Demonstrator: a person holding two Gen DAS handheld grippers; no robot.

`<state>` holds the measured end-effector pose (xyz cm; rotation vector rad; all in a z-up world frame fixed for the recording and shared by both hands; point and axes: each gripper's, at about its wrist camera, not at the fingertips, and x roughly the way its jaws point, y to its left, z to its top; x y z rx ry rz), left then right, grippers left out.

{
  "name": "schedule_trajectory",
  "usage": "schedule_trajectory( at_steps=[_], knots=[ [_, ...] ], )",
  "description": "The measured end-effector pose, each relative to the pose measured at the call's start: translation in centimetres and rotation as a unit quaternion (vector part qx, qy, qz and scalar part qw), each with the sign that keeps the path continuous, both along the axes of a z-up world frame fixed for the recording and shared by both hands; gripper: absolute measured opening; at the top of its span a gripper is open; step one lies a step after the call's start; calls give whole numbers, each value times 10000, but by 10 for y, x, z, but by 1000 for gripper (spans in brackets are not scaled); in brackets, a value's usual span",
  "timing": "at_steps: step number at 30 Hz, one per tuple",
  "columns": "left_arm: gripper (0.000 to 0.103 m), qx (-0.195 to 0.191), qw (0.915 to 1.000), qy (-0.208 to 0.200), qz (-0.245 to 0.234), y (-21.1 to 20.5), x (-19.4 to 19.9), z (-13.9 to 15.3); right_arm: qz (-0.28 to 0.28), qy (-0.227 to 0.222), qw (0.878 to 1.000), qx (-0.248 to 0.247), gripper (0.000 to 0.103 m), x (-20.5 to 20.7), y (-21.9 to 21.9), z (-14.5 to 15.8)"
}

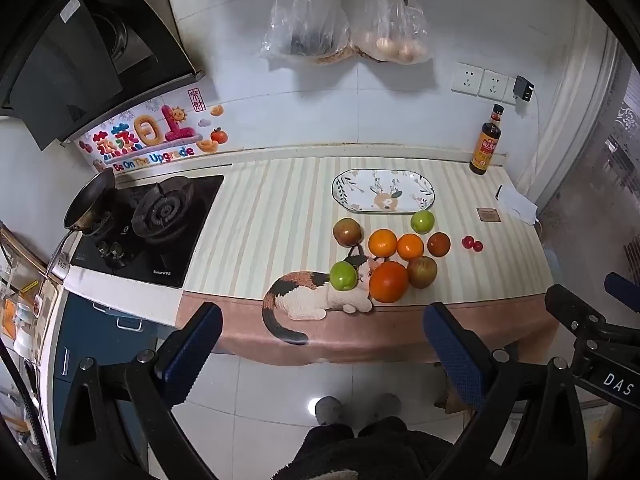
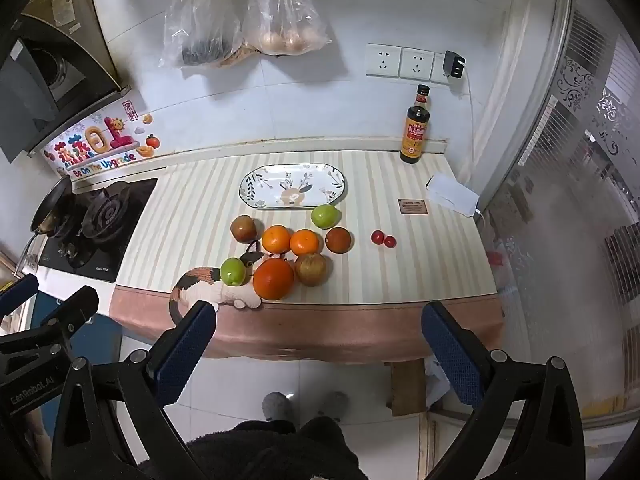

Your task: Organize fruits

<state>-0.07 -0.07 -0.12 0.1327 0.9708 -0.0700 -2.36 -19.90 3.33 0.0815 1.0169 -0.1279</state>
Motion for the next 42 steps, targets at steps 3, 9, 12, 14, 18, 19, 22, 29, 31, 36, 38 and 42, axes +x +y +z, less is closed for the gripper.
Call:
schedule_trajectory(
  at_steps=[3,9,12,14,18,19,22,29,31,36,38,42],
  knots=[
    [103,-13,10000,31,-7,-1,-3,3,-3,-14,10000,-24,103,-1,0,0],
    [103,-56,10000,19,17,3,-1,2,-12,-49,10000,-34,103,-4,-1,1],
    [103,-56,10000,12,3,2,0,1,-8,-52,10000,-14,103,-3,-1,3],
    [103,-79,10000,-4,13,2,-2,1,0,-55,10000,-7,103,-4,-1,4],
    [103,-102,9999,-1,5,2,-2,1,16,-50,10000,4,103,-5,0,2],
    [103,-110,9999,-15,12,4,-4,2,10,-51,10000,28,103,-5,0,2],
    [103,-113,9999,-21,8,4,-5,2,13,-52,10000,53,103,-6,-1,6],
    [103,-136,9999,-30,4,4,-7,3,39,-43,9999,102,103,-9,1,5],
    [103,-137,9999,-26,7,3,-8,2,39,-46,9999,118,103,-9,1,4],
    [103,-139,9999,-30,3,4,-8,2,31,-55,9999,112,103,-9,1,4],
    [103,-145,9999,-28,2,4,-8,2,33,-55,9999,120,103,-9,2,5],
    [103,-152,9999,-52,13,4,-10,2,37,-62,9999,122,103,-10,2,5]
  ],
)
